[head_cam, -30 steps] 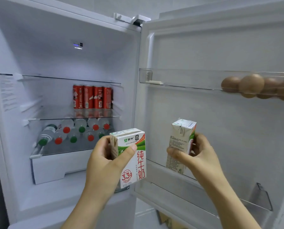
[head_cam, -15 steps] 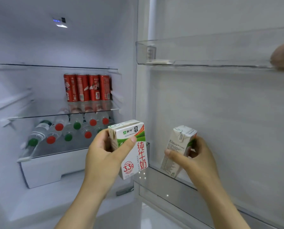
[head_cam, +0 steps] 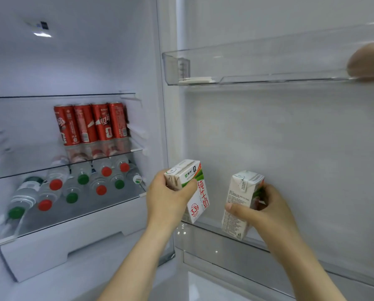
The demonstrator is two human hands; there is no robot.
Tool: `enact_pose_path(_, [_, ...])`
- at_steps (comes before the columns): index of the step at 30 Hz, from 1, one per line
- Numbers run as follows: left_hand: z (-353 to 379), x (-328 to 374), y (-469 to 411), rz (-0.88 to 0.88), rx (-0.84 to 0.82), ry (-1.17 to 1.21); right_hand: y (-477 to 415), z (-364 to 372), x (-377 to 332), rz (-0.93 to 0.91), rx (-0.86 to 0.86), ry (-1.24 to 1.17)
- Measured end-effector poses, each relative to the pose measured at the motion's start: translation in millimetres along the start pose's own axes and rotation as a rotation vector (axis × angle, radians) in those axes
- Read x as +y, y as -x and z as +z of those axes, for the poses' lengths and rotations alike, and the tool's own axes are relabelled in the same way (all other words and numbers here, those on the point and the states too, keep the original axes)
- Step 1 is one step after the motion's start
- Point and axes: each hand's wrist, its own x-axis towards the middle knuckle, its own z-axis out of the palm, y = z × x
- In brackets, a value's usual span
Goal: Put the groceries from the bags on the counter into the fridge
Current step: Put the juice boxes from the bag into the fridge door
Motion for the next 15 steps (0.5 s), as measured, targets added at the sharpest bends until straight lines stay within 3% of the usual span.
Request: enact_pose_path(15, [9,-22,7,0.048,-0.064,-0.222,5,2,-4,0.020,-0.009,0.033])
